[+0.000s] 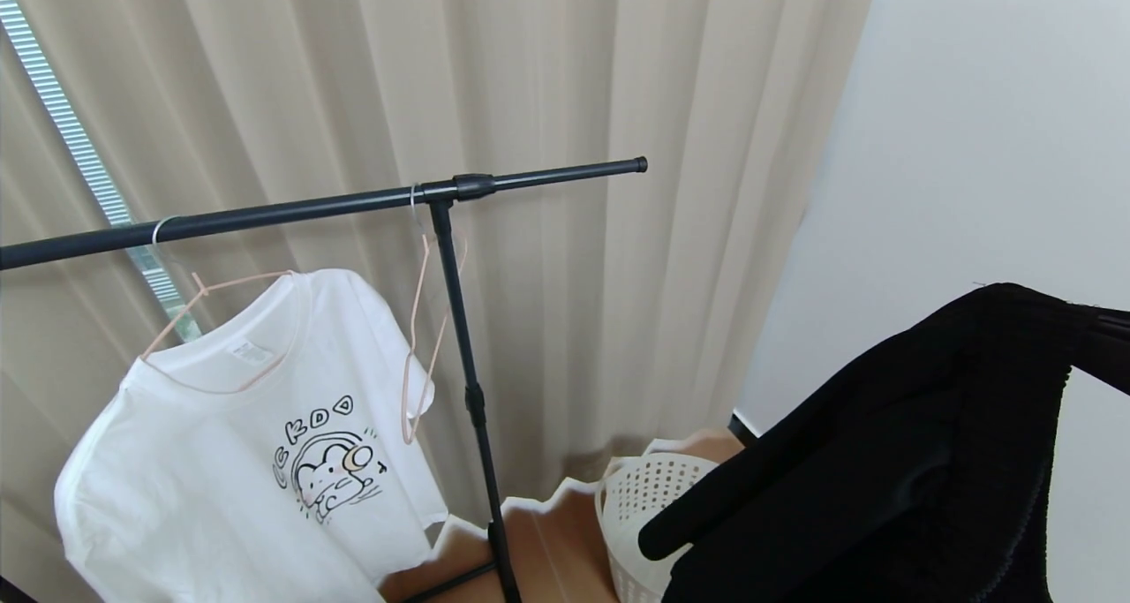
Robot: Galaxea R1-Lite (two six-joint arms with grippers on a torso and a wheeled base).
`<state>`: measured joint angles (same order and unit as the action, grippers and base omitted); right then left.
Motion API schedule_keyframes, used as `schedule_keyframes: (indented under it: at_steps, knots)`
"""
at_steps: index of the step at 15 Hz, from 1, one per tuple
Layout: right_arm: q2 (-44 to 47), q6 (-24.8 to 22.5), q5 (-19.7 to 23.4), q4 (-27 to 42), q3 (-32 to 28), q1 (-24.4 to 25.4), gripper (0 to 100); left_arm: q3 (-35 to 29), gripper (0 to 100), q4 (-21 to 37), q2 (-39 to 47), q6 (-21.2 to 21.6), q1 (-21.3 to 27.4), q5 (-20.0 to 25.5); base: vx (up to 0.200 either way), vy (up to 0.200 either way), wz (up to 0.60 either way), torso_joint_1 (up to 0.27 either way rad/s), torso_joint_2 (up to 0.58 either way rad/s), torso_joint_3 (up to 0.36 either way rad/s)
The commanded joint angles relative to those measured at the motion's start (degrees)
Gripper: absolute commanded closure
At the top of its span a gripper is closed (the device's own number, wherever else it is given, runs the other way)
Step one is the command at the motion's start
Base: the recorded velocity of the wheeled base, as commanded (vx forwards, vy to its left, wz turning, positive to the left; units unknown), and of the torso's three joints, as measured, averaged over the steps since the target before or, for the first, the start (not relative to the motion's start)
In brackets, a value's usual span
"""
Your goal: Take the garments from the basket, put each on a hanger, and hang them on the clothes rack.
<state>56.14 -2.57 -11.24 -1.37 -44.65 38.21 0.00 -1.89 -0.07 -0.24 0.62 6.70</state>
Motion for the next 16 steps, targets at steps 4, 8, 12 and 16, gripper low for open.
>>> schedule_keyframes:
  at_steps: [4,8,12,16]
  knots:
    - [-0.06,-0.06,-0.01,-0.74,0.18,0.03,100,0.00,0,-0.04,0.07,-0.02,-0.01,0.06,0.000,0.000,0.00,0.166,-0.36,-0.199]
    - [-0.06,-0.24,0.08,-1.54,1.15,0.03,100,0.00,0,-0.04,0.07,0.07,-0.01,0.06,0.000,0.000,0.00,0.074,-0.17,-0.088]
    - [-0.06,-1.12,0.08,-1.54,1.68,0.03,100,0.00,0,-0.04,0.07,-0.02,-0.01,0.06,0.000,0.000,0.60,0.006,-0.01,-0.005]
    - [-0.06,-1.29,0.08,-1.54,1.76,0.03,100,0.00,0,-0.04,0.07,-0.02,-0.01,0.06,0.000,0.000,0.60,0.007,0.00,0.002]
